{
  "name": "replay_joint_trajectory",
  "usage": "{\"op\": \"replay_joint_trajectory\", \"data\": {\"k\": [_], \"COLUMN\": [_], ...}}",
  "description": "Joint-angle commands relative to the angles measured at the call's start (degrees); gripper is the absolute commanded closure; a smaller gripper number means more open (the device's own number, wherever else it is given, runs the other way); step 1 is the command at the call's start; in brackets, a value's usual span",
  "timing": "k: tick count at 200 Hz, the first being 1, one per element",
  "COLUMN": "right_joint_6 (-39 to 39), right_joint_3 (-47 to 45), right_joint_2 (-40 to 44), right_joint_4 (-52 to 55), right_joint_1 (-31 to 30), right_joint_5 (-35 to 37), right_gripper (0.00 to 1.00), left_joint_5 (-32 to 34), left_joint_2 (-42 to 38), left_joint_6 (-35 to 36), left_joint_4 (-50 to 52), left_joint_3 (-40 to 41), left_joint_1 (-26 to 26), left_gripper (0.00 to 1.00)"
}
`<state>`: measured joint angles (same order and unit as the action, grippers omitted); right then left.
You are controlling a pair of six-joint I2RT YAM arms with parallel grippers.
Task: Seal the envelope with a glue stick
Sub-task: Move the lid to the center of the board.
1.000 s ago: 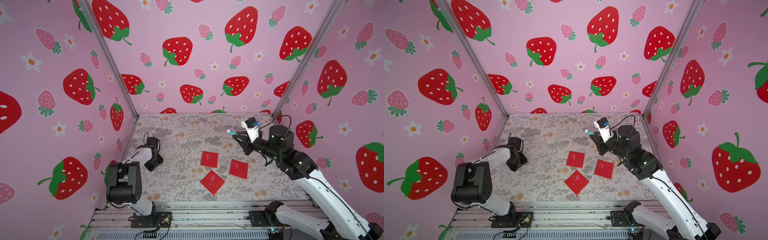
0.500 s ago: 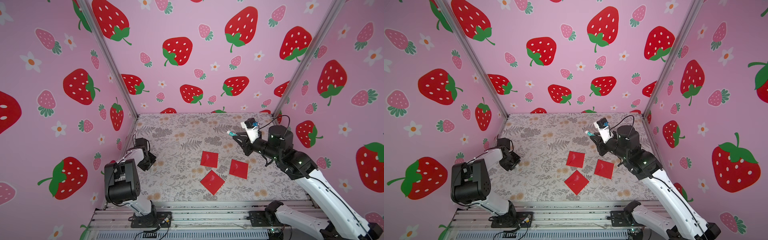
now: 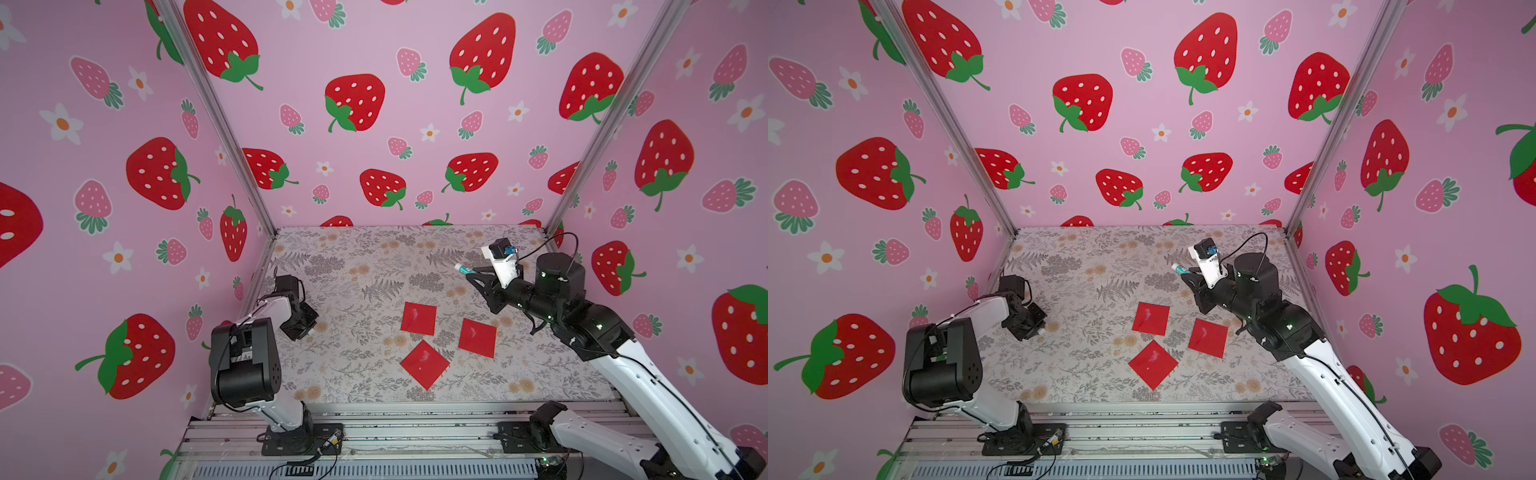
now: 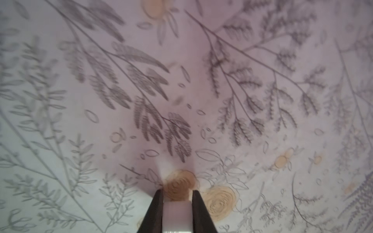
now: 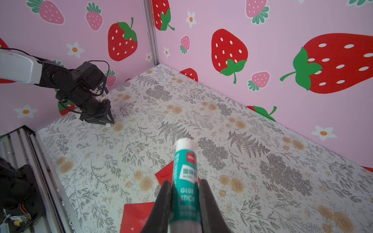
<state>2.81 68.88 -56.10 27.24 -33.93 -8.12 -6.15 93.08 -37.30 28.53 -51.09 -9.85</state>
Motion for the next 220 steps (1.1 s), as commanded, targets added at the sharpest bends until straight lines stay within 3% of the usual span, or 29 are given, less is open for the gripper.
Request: {"op": "replay_joint_trajectory", "data": {"k": [1, 51, 77, 96, 128, 168, 220], "right_joint_6": [0.44, 0.36, -0.06, -0.42, -1.43, -5.16, -18.42], "right_joint_3": [-0.51, -0.37, -0.44, -0.5, -0.92, -4.36, -17.34], "right_joint_2": [0.96, 1.02, 0.77, 0.7, 0.57, 0.17, -2.16], "right_joint_4": [-0.37, 0.0, 0.04, 0.08, 0.06, -1.95, -16.08], "right_joint_1": [0.45, 0.62, 0.62, 0.71, 0.74, 0.74, -0.28], "right_joint_5": [-0.15, -0.05, -0.44, -0.76, -1.16, -6.44, -18.05], "right_gripper": [1.0, 1.0, 1.0, 1.0, 1.0, 1.0, 1.0], "left_joint_5": [-4.57, -6.03, -3.73, 1.06, 3.77, 3.68, 2.09], "left_joint_2": [0.4, 3.21, 6.58, 9.67, 10.49, 5.39, -0.48], "left_joint_6": [5.45, 11.0, 16.67, 18.67, 18.23, 17.13, 13.53], "left_joint_4": [3.3, 7.4, 11.5, 15.22, 16.47, 15.91, 15.27], "left_joint_3": [-1.56, -4.62, -8.86, -12.03, -13.41, -13.65, -10.61], "left_joint_1": [5.97, 25.38, 36.0, 40.47, 42.0, 41.92, 40.11], "left_gripper": [0.81, 0.83, 0.82, 0.81, 0.71, 0.63, 0.61]}}
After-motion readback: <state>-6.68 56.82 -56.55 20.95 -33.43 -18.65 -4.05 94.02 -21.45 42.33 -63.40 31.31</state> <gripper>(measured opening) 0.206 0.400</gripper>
